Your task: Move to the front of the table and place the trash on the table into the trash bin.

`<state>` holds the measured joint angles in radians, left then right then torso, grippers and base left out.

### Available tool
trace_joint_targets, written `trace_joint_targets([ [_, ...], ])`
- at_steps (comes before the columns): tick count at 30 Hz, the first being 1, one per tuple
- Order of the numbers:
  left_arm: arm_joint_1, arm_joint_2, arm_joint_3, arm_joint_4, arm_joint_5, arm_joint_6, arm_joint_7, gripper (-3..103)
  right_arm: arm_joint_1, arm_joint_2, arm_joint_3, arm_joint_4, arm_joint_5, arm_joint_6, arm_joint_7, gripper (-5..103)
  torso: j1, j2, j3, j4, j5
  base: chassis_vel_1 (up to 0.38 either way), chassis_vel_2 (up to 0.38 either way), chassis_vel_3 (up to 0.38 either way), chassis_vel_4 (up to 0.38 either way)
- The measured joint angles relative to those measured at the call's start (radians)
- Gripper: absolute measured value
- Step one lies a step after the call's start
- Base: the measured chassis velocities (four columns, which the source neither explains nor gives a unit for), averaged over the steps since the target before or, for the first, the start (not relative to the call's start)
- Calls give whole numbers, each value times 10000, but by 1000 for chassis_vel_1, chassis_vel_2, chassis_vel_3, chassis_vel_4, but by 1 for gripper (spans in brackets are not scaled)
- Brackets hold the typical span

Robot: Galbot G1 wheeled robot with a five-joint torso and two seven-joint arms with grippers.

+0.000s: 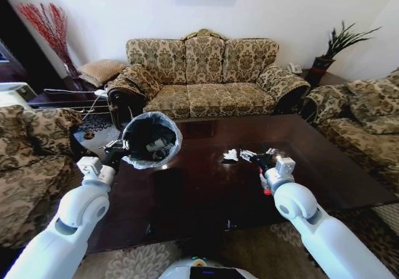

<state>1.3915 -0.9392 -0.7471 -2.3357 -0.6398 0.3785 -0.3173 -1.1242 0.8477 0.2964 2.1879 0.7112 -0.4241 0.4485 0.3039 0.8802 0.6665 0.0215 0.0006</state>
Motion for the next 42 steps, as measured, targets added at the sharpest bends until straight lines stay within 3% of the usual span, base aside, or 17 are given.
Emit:
trace_joint_targets([
  [15,219,-186,-15,-326,29,5,5,1,-295,502,-31,-794,-171,139,-240,100,0,-1,0,-1,-6,-298,-313,300,314],
  [19,286,-278,-14,-394,93,26,15,1,-452,629,59,-1175,-389,388,-627,100,0,-1,0,-4,6,-146,-170,132,101],
  [21,342,-350,-25,-412,399,94,110,1,-642,746,154,-1512,-637,780,-1272,100,-1,-1,-1,-3,1,-4,-42,10,3],
  [25,401,-474,-79,-403,788,140,220,1,-840,924,207,-1767,-729,1063,-2002,100,0,-1,-1,5,-31,10,21,-6,-6],
  [27,421,-595,-84,-379,982,146,240,1,-890,1063,72,-1894,-694,1192,-2130,100,0,-1,0,11,-11,93,94,-18,-23],
  [36,685,-1244,-47,-313,1663,-5,446,1,-722,1727,-1032,-2710,-883,1567,-2241,100,-1,-1,-1,-4,-6,19,24,0,6],
  [42,701,-1351,54,-290,1799,-61,486,1,-184,2024,-1703,-3422,-1378,1700,-1934,100,0,-1,-1,8,-10,36,50,51,58],
])
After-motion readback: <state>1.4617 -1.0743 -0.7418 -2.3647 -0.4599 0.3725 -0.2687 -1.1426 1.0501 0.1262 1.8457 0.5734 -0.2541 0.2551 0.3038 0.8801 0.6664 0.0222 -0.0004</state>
